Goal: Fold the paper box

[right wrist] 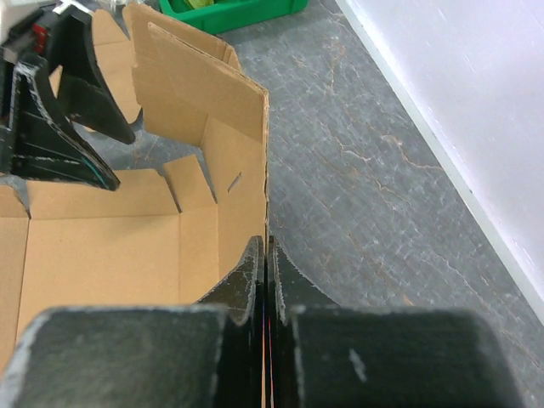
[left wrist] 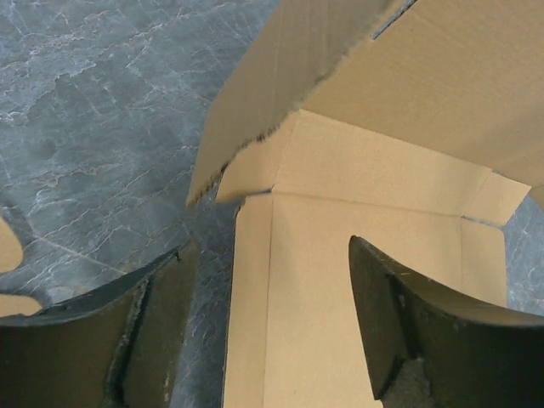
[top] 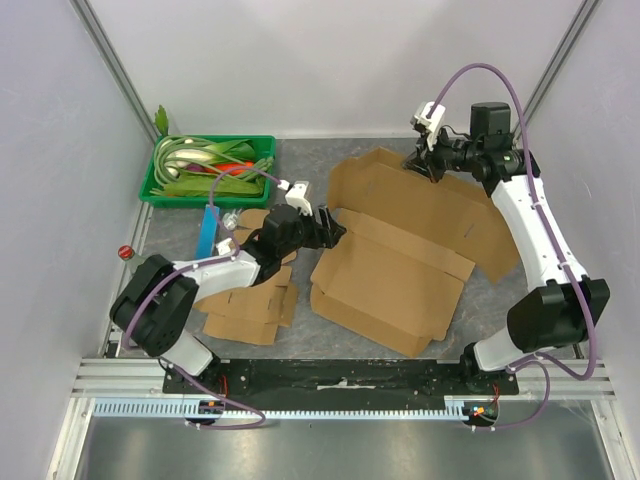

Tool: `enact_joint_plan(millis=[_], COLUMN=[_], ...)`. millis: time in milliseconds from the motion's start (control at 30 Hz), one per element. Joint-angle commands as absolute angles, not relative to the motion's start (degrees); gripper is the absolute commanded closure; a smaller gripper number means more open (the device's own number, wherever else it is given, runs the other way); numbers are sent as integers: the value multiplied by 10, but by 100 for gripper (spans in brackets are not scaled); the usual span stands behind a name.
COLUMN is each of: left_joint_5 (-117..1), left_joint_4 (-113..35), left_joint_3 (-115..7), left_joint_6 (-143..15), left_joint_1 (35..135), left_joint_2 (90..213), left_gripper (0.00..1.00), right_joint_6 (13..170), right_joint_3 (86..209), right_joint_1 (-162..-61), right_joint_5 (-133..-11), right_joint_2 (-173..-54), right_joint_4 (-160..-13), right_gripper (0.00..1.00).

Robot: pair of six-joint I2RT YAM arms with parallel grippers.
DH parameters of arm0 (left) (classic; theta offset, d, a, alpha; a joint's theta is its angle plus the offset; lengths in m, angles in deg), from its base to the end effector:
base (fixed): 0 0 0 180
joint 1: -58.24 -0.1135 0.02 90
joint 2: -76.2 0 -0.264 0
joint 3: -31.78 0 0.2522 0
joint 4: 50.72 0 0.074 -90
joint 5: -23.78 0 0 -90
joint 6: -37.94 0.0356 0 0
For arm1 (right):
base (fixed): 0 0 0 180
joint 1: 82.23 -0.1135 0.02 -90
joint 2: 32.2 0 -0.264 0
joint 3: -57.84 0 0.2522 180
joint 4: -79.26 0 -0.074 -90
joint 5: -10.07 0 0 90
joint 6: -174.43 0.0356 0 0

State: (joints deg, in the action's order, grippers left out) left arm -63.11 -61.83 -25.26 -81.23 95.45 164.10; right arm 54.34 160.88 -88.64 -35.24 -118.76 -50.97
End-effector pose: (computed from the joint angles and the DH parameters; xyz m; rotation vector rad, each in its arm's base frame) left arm 0.2616 -0.2011 0.2109 0.1787 1.9967 -0.8174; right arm 0.3242 0.0616 0.3941 -1.0318 1.7338 0.5743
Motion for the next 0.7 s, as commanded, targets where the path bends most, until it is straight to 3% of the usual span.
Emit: enact_joint_plan(millis=[0,267,533,667], left_joint_5=[-640,-654,-649,-598], left_joint_4=[-706,-823,-888,-901], left_joint_3=[-279,-261,-275,-293], left_joint_6=[-834,-865,-813,-812], left_joint_1=[953,946,946,948], left_joint_2=[1672,1751,1793,1811], left_gripper=[21,25,23,33], right_joint_6=[543,572,589,613], right_joint_3=[1651,1643,1643,1614], right_joint_1=[-886,-886,-886,-886], right_joint_5=[-316,-313,-308,-317], right_joint_2=[-1197,-1197,-1196,-1183], right_joint_4=[-495,-517,-526,-556], right_gripper=[100,100,100,100])
